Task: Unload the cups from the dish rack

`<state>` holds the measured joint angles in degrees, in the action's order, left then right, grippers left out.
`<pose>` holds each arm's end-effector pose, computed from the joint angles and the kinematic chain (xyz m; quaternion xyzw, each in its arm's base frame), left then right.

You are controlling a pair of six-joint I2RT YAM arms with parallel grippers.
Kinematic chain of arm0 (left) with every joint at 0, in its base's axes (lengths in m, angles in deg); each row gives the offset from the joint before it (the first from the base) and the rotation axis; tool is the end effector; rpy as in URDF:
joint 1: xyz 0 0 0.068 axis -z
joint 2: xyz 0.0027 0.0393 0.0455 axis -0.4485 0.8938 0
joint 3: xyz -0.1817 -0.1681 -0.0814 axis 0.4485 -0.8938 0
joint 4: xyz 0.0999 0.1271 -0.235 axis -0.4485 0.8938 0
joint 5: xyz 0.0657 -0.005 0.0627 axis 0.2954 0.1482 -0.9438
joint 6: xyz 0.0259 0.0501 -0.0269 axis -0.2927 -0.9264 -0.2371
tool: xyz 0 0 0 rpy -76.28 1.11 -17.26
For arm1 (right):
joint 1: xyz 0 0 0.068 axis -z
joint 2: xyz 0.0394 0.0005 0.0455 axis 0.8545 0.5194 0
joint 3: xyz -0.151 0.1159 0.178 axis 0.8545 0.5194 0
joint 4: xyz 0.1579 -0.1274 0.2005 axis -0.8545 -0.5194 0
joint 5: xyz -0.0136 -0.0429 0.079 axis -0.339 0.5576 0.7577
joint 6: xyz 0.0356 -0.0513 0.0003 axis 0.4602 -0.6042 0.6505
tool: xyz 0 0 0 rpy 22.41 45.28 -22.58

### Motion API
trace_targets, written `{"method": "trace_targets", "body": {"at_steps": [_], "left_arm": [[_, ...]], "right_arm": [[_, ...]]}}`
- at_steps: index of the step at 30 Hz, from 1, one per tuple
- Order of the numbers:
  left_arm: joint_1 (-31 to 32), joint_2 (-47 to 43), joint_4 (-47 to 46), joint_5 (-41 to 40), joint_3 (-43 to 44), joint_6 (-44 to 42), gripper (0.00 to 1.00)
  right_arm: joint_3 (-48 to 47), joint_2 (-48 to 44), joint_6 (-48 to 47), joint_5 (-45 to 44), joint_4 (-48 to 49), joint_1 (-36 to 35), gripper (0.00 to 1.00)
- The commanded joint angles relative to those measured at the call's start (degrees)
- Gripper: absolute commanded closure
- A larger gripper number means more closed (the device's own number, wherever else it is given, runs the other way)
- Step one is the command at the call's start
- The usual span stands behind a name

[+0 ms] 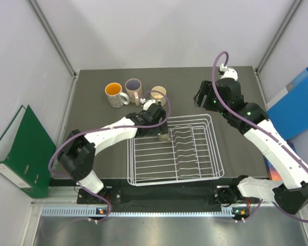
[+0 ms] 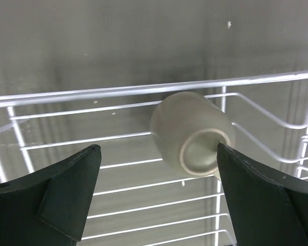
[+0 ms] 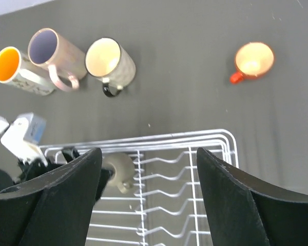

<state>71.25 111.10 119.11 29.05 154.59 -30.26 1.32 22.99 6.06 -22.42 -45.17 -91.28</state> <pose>0.2680 -0.2469 0.1950 -0.0404 0.9487 -0.1128 0.2926 0.2500 0.1423 0.3936 0.0649 0.8513 0.1500 0.4986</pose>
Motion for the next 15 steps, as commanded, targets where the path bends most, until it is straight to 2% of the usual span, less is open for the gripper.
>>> {"method": "trace_targets", "body": {"at_steps": [1,7,15], "left_arm": [[2.59,2.36,-0.01,-3.43,3.03,1.26,0.01],[7.51,3.68,-1.15,-7.38,6.45,2.58,0.01],[9.80,6.32,0.88,-12.13,9.80,4.95,0.01]], "right_arm": [[2.32,-5.66,0.02,-0.86,0.09,-0.73,0.26],[7.15,-9.71,-0.33,0.20,-0.08,-1.00,0.26],[9.27,-11.56,-2.09,1.43,-0.17,-1.00,0.26]]}}
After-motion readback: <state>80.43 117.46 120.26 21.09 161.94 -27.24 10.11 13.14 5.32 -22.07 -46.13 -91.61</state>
